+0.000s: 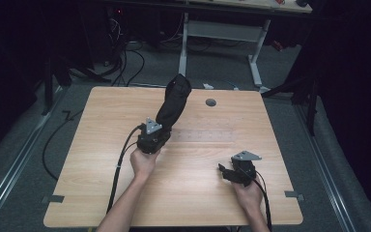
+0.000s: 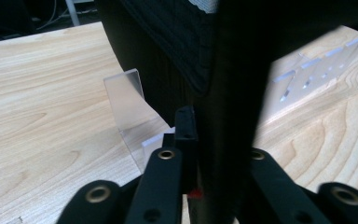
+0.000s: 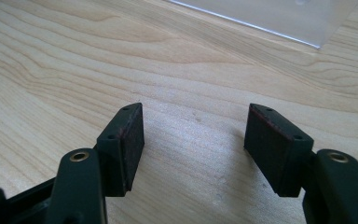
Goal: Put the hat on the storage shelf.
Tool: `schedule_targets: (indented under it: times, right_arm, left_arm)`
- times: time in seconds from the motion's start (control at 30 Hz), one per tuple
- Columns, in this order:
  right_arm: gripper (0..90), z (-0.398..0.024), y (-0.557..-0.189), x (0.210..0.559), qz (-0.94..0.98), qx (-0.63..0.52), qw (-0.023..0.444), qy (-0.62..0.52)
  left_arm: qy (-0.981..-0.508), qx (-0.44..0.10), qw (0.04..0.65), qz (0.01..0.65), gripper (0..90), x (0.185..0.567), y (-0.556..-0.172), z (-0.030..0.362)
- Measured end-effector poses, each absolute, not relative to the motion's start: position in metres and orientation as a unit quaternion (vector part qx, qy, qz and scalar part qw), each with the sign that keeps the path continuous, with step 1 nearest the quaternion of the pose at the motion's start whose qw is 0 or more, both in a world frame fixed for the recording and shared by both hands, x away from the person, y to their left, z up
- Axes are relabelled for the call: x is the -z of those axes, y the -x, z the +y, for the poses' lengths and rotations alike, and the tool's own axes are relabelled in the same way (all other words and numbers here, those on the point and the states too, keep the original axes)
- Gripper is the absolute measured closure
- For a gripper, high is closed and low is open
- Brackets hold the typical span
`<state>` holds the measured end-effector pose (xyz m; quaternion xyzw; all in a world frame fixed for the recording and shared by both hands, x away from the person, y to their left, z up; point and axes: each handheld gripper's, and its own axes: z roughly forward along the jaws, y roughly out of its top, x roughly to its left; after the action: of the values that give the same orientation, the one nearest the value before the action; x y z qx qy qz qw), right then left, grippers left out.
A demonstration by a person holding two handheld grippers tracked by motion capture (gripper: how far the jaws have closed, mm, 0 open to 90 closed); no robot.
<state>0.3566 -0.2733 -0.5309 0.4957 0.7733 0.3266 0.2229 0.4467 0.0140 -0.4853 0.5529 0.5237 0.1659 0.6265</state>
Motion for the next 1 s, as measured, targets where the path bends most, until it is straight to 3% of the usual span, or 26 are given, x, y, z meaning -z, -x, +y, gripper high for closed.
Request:
schedule_targets:
  times: [0.13, 0.47, 0.67, 1.0]
  right_arm:
    - [37.8, -0.273, -0.357, 0.531, 0.773, -0.327, 0.223, -0.495]
    - [37.7, -0.273, -0.357, 0.531, 0.773, -0.327, 0.222, -0.496]
    - [37.7, -0.273, -0.357, 0.531, 0.773, -0.327, 0.223, -0.496]
    - [37.7, -0.273, -0.357, 0.531, 0.773, -0.326, 0.223, -0.496]
  left_arm:
    - [-0.552, -0.169, 0.627, 0.523, 74.6, 0.483, -0.446, 0.017]
    - [-0.555, -0.167, 0.627, 0.521, 44.1, 0.475, -0.44, 0.025]
    - [-0.566, -0.163, 0.622, 0.516, 38.1, 0.47, -0.432, 0.032]
    - [-0.561, -0.152, 0.633, 0.511, 37.0, 0.462, -0.414, 0.052]
